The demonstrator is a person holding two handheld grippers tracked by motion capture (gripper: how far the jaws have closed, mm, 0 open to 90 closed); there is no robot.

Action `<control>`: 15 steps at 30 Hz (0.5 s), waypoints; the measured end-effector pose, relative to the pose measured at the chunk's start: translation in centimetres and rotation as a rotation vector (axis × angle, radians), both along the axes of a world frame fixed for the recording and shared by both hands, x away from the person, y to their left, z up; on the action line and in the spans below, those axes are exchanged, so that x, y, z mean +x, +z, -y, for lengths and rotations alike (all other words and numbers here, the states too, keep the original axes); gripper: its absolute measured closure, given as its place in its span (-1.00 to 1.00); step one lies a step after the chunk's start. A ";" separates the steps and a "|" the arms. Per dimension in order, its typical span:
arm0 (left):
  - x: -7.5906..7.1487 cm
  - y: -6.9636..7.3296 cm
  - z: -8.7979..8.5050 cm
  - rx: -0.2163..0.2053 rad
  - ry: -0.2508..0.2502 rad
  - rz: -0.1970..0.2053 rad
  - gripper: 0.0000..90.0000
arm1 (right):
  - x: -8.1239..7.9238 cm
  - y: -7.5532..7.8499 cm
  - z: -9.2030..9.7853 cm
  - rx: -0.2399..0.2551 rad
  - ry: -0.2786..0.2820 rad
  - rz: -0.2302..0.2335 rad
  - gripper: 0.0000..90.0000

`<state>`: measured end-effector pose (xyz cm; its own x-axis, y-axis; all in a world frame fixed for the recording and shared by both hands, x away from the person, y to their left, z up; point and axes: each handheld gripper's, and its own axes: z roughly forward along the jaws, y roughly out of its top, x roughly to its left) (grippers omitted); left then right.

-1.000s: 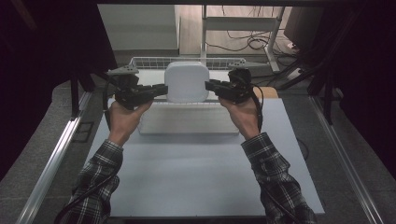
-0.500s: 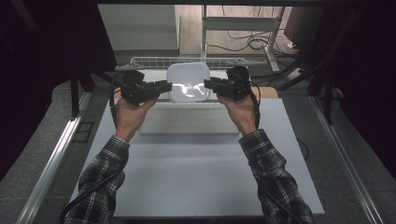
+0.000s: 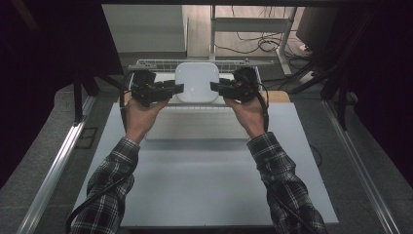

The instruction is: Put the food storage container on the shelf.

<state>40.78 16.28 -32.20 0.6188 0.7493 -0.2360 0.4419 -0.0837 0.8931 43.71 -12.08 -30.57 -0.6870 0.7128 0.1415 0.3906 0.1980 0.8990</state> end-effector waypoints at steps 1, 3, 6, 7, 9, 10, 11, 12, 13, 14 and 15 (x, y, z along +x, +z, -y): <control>0.1 -0.1 0.1 0.006 0.003 0.000 0.21 | 0.1 -0.1 0.0 -0.006 0.000 0.001 0.24; 0.3 -0.3 0.2 0.015 0.006 -0.004 0.18 | 0.2 -0.1 -0.1 -0.005 0.001 -0.001 0.22; 0.4 -0.4 0.3 0.019 0.007 -0.003 0.17 | 0.3 -0.1 -0.1 -0.008 0.001 0.000 0.20; 0.5 -0.4 0.3 0.021 0.009 -0.006 0.15 | 0.4 -0.1 -0.2 -0.010 0.002 -0.001 0.17; 0.6 -0.5 0.4 0.018 0.009 -0.007 0.13 | 0.6 -0.1 -0.2 -0.011 0.000 -0.005 0.13; 0.7 -0.6 0.4 0.009 0.010 -0.009 0.13 | 0.6 -0.1 -0.2 -0.011 0.000 -0.005 0.13; 0.7 -0.6 0.4 0.006 0.008 -0.009 0.11 | 0.6 -0.1 -0.2 -0.014 -0.005 -0.003 0.11; 0.8 -0.6 0.4 0.005 0.009 -0.011 0.09 | 0.8 -0.1 -0.3 -0.022 -0.014 0.002 0.08; 0.8 -0.6 0.4 0.004 0.011 -0.011 0.08 | 1.0 -0.1 -0.3 -0.019 -0.018 -0.001 0.07; 0.9 -0.6 0.3 0.005 0.012 -0.011 0.08 | 1.0 -0.1 -0.3 -0.019 -0.018 -0.001 0.07; 1.0 -0.5 0.3 0.008 0.015 -0.013 0.06 | 1.0 -0.1 -0.3 -0.017 -0.020 0.000 0.06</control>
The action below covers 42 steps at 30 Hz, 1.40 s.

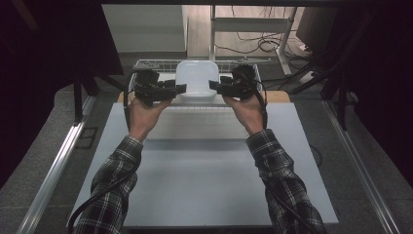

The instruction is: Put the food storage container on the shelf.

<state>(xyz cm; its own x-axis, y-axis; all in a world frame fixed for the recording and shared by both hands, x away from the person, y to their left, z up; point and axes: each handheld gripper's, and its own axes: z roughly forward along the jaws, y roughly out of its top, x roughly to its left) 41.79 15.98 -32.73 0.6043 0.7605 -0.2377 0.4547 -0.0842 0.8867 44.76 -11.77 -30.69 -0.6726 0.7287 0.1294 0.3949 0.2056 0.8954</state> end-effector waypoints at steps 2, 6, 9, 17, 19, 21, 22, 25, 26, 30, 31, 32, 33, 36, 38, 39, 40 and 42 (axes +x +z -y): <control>0.1 0.1 0.0 0.014 0.014 0.010 -0.03 | 0.2 0.0 -0.1 0.003 -0.007 -0.001 0.04; 0.4 0.3 0.2 0.038 0.049 0.022 -0.09 | 0.3 0.0 -0.2 -0.008 -0.021 0.015 -0.02; 0.7 0.5 0.2 0.046 0.055 0.023 -0.12 | 0.5 0.0 -0.4 -0.016 -0.036 0.032 -0.03; 1.5 0.9 0.4 0.068 0.071 0.026 -0.15 | 1.4 0.1 -0.7 -0.024 -0.068 0.028 -0.02; 1.5 1.1 0.4 0.087 0.071 0.036 -0.20 | 1.6 0.1 -0.8 -0.024 -0.073 0.022 -0.03; 1.4 1.2 0.4 0.077 0.067 0.044 -0.22 | 1.7 0.1 -0.8 -0.024 -0.074 0.020 -0.04; 1.3 1.2 0.3 0.070 0.064 0.047 -0.25 | 1.7 0.1 -0.8 -0.026 -0.075 0.021 -0.05; 0.9 1.5 0.1 0.055 0.045 0.054 -0.30 | 1.6 0.3 -0.8 -0.028 -0.068 0.026 -0.14; 0.7 1.7 0.0 0.056 0.023 0.056 -0.36 | 1.4 0.4 -0.8 -0.018 -0.049 0.027 -0.26; 0.5 1.6 -0.3 0.035 -0.026 0.041 -0.50 | 1.1 0.4 -0.9 -0.013 -0.017 0.022 -0.48; 0.4 1.5 -0.3 0.030 -0.039 0.038 -0.54 | 0.9 0.4 -0.9 -0.008 -0.006 0.024 -0.55; 0.1 1.2 -0.4 0.034 -0.052 0.035 -0.64 | 0.6 0.3 -1.0 -0.017 0.009 0.025 -0.70; 0.0 1.0 -0.5 0.031 -0.057 0.034 -0.68 | 0.4 0.3 -1.0 -0.021 0.008 0.027 -0.76; -0.2 0.6 -0.7 0.024 -0.072 0.024 -0.73 | 0.1 0.1 -1.1 -0.036 0.012 0.038 -0.83; -0.4 0.4 -0.9 0.009 -0.080 0.016 -0.78 | -0.5 -0.2 -1.1 -0.063 0.028 0.041 -0.89; -0.5 0.2 -0.9 0.004 -0.084 0.012 -0.78 | -0.5 -0.2 -1.1 -0.063 0.028 0.041 -0.89; -0.6 0.0 -0.9 0.004 -0.089 0.007 -0.79 | -0.6 -0.4 -1.0 -0.070 0.038 0.042 -0.92; -0.8 -0.3 -0.9 0.021 -0.091 0.006 -0.81 | -0.9 -0.7 -1.0 -0.087 0.045 0.045 -0.94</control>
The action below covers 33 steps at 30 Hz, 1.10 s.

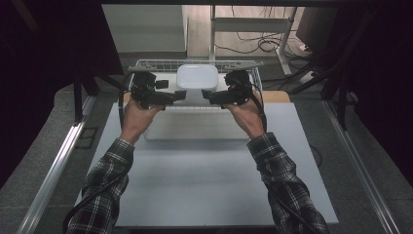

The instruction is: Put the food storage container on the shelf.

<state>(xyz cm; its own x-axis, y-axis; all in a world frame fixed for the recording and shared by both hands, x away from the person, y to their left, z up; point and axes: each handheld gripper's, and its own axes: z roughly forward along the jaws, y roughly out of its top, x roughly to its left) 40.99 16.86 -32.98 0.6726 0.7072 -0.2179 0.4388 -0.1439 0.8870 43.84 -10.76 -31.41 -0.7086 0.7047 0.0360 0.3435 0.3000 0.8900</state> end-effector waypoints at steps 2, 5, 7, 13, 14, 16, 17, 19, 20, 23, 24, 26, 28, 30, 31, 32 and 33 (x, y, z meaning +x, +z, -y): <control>-0.2 -0.3 0.1 0.014 -0.008 -0.003 -0.83 | -0.3 -0.4 0.2 -0.004 0.009 -0.002 -0.96; -0.6 -0.9 0.2 0.044 -0.006 0.005 -0.85 | -0.6 -0.6 0.5 -0.007 0.015 -0.001 -0.96; -0.8 -1.2 0.2 0.051 -0.009 0.012 -0.86 | -0.8 -0.8 0.7 -0.007 0.021 -0.005 -0.97; -1.4 -1.8 0.2 0.072 -0.008 0.032 -0.89 | -1.3 -1.2 1.2 -0.011 0.032 -0.004 -0.97; -1.4 -1.8 0.2 0.072 -0.008 0.032 -0.90 | -1.3 -1.2 1.2 -0.011 0.032 -0.004 -0.97; -1.6 -2.1 0.3 0.082 -0.010 0.035 -0.90 | -1.5 -1.4 1.3 -0.011 0.032 -0.010 -0.96; -1.9 -2.4 0.3 0.094 -0.012 0.041 -0.90 | -1.6 -1.6 1.5 -0.011 0.033 -0.011 -0.96; -2.1 -2.5 0.4 0.100 -0.012 0.045 -0.90 | -1.7 -1.6 1.6 -0.011 0.034 -0.010 -0.96; -2.3 -2.6 0.4 0.105 -0.013 0.052 -0.90 | -1.8 -1.7 1.7 -0.011 0.033 -0.009 -0.96; -2.8 -2.8 0.4 0.100 -0.017 0.066 -0.90 | -2.1 -1.8 1.9 -0.010 0.036 -0.005 -0.96; -3.1 -2.9 0.4 0.098 -0.021 0.075 -0.90 | -2.3 -1.9 2.1 -0.010 0.038 -0.005 -0.96; -3.2 -2.9 0.4 0.102 -0.022 0.080 -0.90 | -2.5 -1.9 2.1 -0.011 0.041 -0.006 -0.96; -3.6 -2.9 0.5 0.106 -0.023 0.093 -0.90 | -2.7 -2.0 2.2 -0.015 0.047 0.000 -0.96; -4.1 -3.2 0.5 0.107 -0.028 0.105 -0.90 | -3.2 -2.1 2.3 -0.022 0.057 0.003 -0.96; -4.3 -3.3 0.5 0.107 -0.029 0.107 -0.90 | -3.4 -2.2 2.3 -0.025 0.060 0.007 -0.96; -4.3 -3.3 0.5 0.107 -0.029 0.107 -0.90 | -3.4 -2.2 2.3 -0.025 0.060 0.007 -0.96; -4.5 -3.5 0.6 0.103 -0.030 0.108 -0.90 | -3.5 -2.3 2.4 -0.029 0.064 0.010 -0.96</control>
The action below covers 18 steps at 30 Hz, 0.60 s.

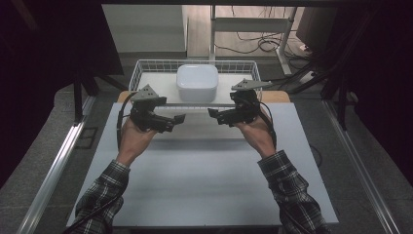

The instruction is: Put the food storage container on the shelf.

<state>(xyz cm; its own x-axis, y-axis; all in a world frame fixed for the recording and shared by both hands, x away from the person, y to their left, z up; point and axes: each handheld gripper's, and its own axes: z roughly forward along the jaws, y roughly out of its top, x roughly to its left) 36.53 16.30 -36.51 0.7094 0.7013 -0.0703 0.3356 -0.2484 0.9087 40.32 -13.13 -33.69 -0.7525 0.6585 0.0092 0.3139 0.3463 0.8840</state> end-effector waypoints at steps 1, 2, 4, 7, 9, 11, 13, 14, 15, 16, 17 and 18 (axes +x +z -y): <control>-0.1 -0.2 0.0 -0.002 0.000 -0.001 -0.89 | -0.2 -0.1 0.0 -0.001 0.003 0.001 -0.96; -0.3 -0.4 0.0 0.000 0.000 -0.001 -0.89 | -0.3 -0.1 0.1 -0.003 0.006 0.004 -0.96; -0.6 -0.8 0.1 0.001 -0.003 -0.005 -0.89 | -0.6 -0.2 0.2 -0.006 0.012 0.008 -0.96; -1.0 -1.3 0.1 0.000 -0.007 -0.007 -0.90 | -1.1 -0.4 0.4 -0.004 0.021 0.011 -0.96; -1.3 -1.6 0.2 0.005 -0.011 -0.009 -0.91 | -1.5 -0.6 0.5 -0.008 0.029 0.012 -0.96; -1.6 -1.8 0.4 0.014 -0.011 -0.006 -0.91 | -1.8 -0.8 0.6 -0.008 0.033 0.012 -0.96; -1.9 -2.0 0.5 0.016 -0.015 -0.007 -0.92 | -2.0 -0.9 0.6 -0.009 0.036 0.011 -0.96; -2.1 -2.2 0.5 0.013 -0.018 -0.009 -0.92 | -2.2 -1.2 0.7 -0.014 0.039 0.010 -0.96; -2.2 -2.3 0.6 0.014 -0.020 -0.010 -0.92 | -2.4 -1.3 0.8 -0.017 0.042 0.013 -0.96; -2.3 -2.5 0.6 0.016 -0.020 -0.010 -0.92 | -2.4 -1.3 0.8 -0.017 0.042 0.013 -0.96; -2.6 -2.8 0.6 0.013 -0.021 -0.011 -0.92 | -2.7 -1.5 0.9 -0.019 0.044 0.017 -0.96; -2.6 -2.8 0.6 0.013 -0.021 -0.011 -0.92 | -2.7 -1.5 0.9 -0.019 0.044 0.017 -0.96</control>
<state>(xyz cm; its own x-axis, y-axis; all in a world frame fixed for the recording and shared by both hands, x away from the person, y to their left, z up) 33.92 15.65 -39.33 0.7235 0.6869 -0.0692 0.3402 -0.2675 0.9015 37.62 -13.99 -35.19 -0.7805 0.6250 -0.0158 0.2833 0.3760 0.8822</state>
